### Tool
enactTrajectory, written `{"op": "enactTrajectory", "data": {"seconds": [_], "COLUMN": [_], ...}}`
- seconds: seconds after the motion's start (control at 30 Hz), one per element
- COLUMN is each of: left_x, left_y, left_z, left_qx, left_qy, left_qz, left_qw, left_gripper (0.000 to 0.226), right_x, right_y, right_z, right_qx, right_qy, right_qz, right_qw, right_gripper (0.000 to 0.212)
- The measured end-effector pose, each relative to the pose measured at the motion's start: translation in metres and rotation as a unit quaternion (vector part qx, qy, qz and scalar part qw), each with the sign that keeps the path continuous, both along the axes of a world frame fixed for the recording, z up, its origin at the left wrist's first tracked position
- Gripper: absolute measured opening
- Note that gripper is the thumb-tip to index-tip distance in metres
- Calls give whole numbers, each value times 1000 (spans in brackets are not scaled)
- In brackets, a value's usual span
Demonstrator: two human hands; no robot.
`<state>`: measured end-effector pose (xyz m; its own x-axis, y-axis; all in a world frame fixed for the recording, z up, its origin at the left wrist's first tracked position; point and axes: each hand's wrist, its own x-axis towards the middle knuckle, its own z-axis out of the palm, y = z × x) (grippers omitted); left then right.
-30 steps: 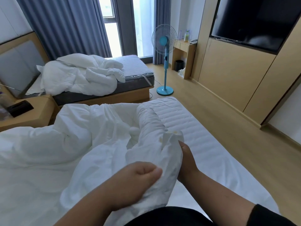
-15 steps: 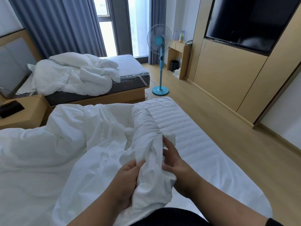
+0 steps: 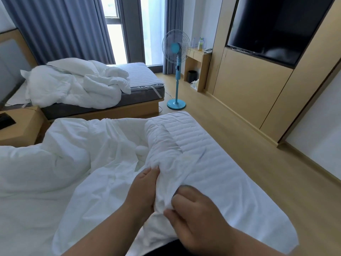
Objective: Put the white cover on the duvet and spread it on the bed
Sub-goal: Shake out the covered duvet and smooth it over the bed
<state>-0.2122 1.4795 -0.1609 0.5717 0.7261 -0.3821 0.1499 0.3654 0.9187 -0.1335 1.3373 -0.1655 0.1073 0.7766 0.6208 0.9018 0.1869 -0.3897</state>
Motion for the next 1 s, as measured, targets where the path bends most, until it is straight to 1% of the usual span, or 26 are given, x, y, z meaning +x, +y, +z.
{"op": "enactTrajectory", "data": {"seconds": [0.03, 0.07, 0.1, 0.13, 0.17, 0.2, 0.23, 0.27, 0.3, 0.37, 0.47, 0.5, 0.53, 0.57, 0.63, 0.67, 0.7, 0.73, 0.77, 0.8, 0.83, 0.87, 0.93, 1.0], "left_x": [2, 3, 3, 2, 1, 1, 0, -1, -1, 0, -2, -5, -10, -16, -25, -28, -29, -30, -30, -30, -31, -32, -36, -42], "left_y": [3, 4, 5, 4, 7, 6, 6, 3, 2, 2, 1, 2, 0, -1, -6, -9, -11, -12, -11, -9, -5, -3, 2, 1], "left_z": [1, 4, 4, 9, 8, 11, 9, 11, 7, 1, -1, -6, -7, -9, -13, -17, -21, -23, -24, -24, -27, -24, -10, 12], "left_qx": [-5, -27, -52, -71, -76, -75, -65, -57, -47, -5, 93, 107, 115, 117, 121, 131, 160, 196, 233, 274, 309, 328, 348, 344], "left_qy": [-13, -26, -46, -59, -74, -76, -83, -87, -89, -62, -9, -1, 6, 10, 27, 48, 77, 105, 137, 161, 170, 163, 121, 56], "left_qz": [23, 47, 61, 67, 67, 66, 55, 46, 34, 12, -13, -30, -53, -90, -154, -158, -148, -121, -97, -75, -52, -16, 37, 48], "left_qw": [1000, 998, 996, 993, 992, 992, 993, 993, 994, 998, 996, 994, 992, 989, 980, 978, 973, 968, 958, 945, 934, 930, 929, 936], "left_gripper": [29, 29, 27, 25, 25, 24, 23, 23, 23, 24, 25, 25, 30, 42, 66, 68, 59, 41, 27, 29, 36, 40, 38, 35], "right_x": [2, 6, 8, 9, 12, 17, 23, 27, 26, 21, 16, 17, 17, 18, 23, 27, 30, 34, 37, 41, 44, 47, 53, 57], "right_y": [0, -1, -1, 1, 5, 9, 13, 17, 20, 25, 36, 40, 43, 46, 49, 51, 53, 56, 58, 60, 62, 64, 68, 72], "right_z": [-8, -16, -21, -19, -16, -16, -20, -21, -17, -8, -13, -16, -17, -16, -14, -11, -10, -7, -6, -6, -5, -5, -7, -10], "right_qx": [-26, -56, -84, -97, -77, -57, -42, -50, -77, -119, -201, -236, -245, -229, -171, -150, -134, -124, -116, -109, -103, -99, -93, -92], "right_qy": [-4, 34, 139, 306, 476, 600, 666, 680, 656, 584, 493, 455, 449, 482, 578, 607, 625, 638, 643, 648, 649, 652, 658, 666], "right_qz": [4, 4, 8, 14, 15, 1, -22, -34, -38, -38, -80, -91, -96, -105, -126, -134, -144, -151, -151, -149, -147, -145, -146, -158], "right_qw": [1000, 998, 987, 947, 876, 798, 744, 731, 750, 802, 843, 854, 854, 839, 788, 769, 755, 745, 742, 739, 739, 738, 733, 723], "right_gripper": [28, 24, 17, 15, 20, 25, 29, 29, 25, 26, 22, 26, 34, 36, 31, 26, 22, 20, 20, 22, 23, 23, 22, 28]}}
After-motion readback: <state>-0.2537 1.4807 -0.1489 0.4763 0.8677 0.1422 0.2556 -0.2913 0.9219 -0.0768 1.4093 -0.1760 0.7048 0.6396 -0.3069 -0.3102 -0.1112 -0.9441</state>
